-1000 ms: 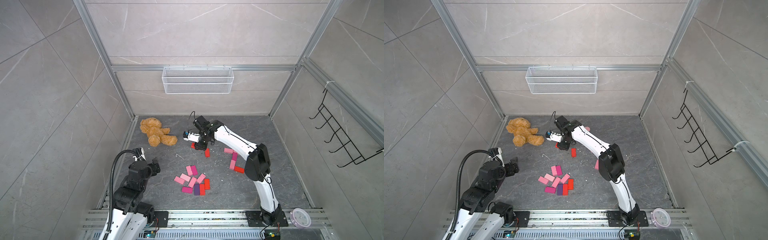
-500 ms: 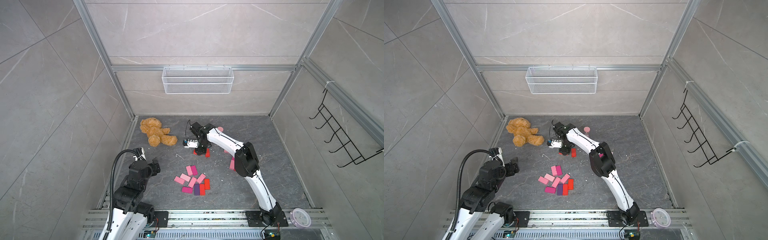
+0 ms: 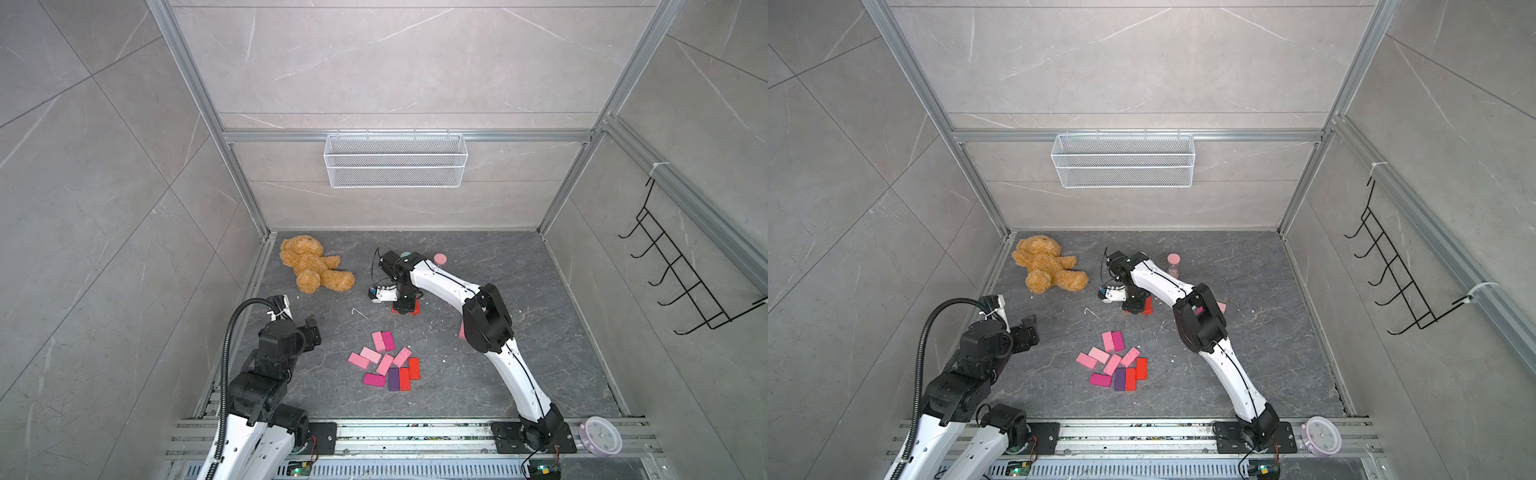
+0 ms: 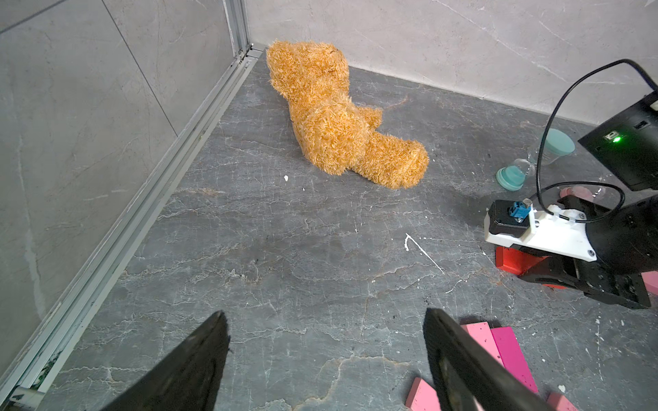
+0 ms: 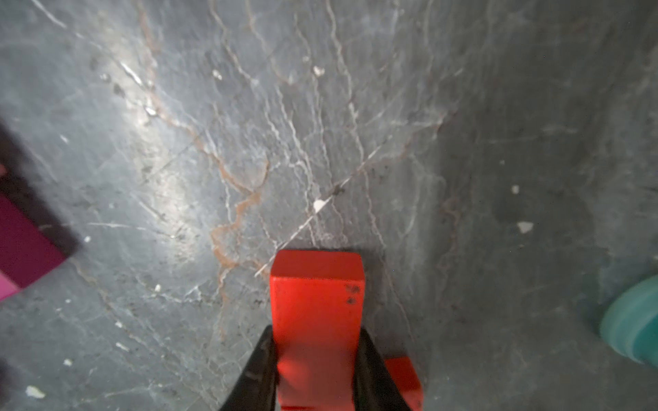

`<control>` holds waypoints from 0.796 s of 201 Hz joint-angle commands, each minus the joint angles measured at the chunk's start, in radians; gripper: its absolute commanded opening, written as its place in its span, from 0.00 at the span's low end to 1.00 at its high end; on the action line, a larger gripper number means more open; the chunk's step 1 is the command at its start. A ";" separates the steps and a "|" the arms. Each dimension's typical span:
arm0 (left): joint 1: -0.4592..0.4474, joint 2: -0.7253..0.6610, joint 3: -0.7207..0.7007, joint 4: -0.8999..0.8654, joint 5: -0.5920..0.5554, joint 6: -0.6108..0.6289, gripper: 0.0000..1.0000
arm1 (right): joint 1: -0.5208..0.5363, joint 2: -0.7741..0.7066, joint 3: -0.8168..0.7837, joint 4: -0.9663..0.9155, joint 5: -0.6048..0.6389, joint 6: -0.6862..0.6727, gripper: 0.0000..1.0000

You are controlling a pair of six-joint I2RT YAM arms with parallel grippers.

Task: Assemble the letter t with building blocks
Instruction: Assemble the building block at the center of the board.

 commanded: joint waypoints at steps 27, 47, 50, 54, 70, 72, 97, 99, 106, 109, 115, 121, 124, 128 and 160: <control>-0.005 0.000 0.014 0.012 -0.004 0.026 0.88 | -0.001 0.002 -0.055 0.004 0.003 -0.027 0.00; -0.004 0.002 0.015 0.012 -0.004 0.026 0.88 | -0.001 -0.013 -0.081 0.015 0.003 -0.040 0.00; -0.004 0.003 0.014 0.012 -0.004 0.027 0.88 | -0.001 -0.016 -0.084 0.016 0.003 -0.043 0.00; -0.005 0.002 0.015 0.012 -0.004 0.026 0.88 | -0.001 -0.018 -0.090 0.018 0.005 -0.046 0.00; -0.004 0.002 0.014 0.011 -0.004 0.028 0.88 | -0.002 -0.022 -0.101 0.026 0.016 -0.053 0.01; -0.004 0.001 0.015 0.012 -0.004 0.028 0.88 | -0.002 -0.022 -0.101 0.026 0.018 -0.053 0.02; -0.005 0.002 0.014 0.013 -0.004 0.028 0.88 | -0.002 -0.018 -0.100 0.027 0.034 -0.058 0.04; -0.004 0.002 0.014 0.012 -0.004 0.028 0.88 | -0.001 -0.018 -0.098 0.026 0.035 -0.058 0.05; -0.004 0.002 0.014 0.012 -0.004 0.026 0.88 | -0.002 -0.016 -0.101 0.026 0.039 -0.060 0.06; -0.004 0.002 0.015 0.012 -0.004 0.027 0.88 | -0.002 -0.015 -0.101 0.027 0.041 -0.061 0.06; -0.005 0.001 0.014 0.012 -0.004 0.028 0.88 | -0.002 -0.016 -0.103 0.028 0.045 -0.061 0.07; -0.004 -0.001 0.014 0.012 -0.003 0.027 0.88 | -0.003 -0.016 -0.105 0.028 0.045 -0.062 0.08; -0.004 -0.001 0.014 0.012 -0.004 0.028 0.88 | -0.002 -0.016 -0.106 0.028 0.045 -0.062 0.08; -0.004 0.000 0.015 0.012 -0.004 0.028 0.88 | -0.003 -0.018 -0.108 0.028 0.045 -0.062 0.08; -0.004 -0.001 0.014 0.008 -0.003 0.028 0.88 | -0.005 -0.026 -0.127 0.037 0.052 -0.062 0.09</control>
